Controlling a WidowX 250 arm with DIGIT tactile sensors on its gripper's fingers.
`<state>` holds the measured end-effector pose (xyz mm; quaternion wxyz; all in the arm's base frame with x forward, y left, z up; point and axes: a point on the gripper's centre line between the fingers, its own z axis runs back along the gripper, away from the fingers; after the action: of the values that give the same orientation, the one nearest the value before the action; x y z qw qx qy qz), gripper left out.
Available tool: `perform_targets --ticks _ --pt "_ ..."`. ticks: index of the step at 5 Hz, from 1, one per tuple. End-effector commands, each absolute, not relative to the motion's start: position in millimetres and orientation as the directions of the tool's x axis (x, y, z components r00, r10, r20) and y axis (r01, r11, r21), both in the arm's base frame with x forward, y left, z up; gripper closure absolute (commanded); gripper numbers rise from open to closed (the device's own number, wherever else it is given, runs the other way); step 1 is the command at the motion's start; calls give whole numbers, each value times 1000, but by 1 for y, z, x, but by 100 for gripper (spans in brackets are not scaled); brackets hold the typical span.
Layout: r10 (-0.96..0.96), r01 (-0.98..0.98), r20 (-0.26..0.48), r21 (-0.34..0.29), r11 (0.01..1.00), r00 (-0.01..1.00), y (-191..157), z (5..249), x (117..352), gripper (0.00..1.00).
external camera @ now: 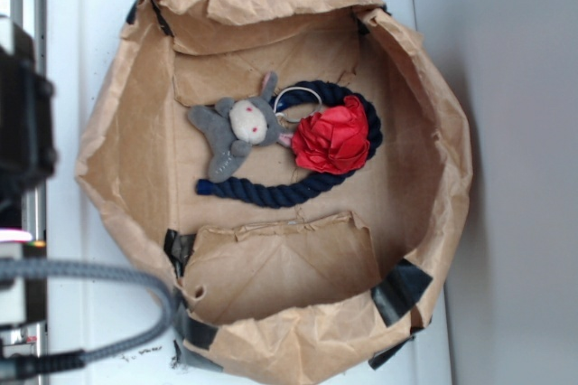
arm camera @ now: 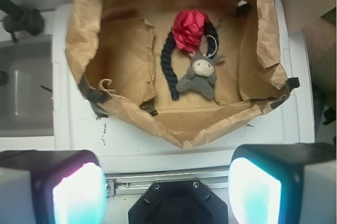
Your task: Grab the gray animal.
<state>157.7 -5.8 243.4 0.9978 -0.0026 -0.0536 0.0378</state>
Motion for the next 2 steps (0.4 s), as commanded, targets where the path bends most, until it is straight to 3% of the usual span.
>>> perform_targets --ticks 1,2 --pt "86 -85 136 -10 996 987 -4 252 162 0" --pt "99 -105 153 31 994 983 12 210 192 0"
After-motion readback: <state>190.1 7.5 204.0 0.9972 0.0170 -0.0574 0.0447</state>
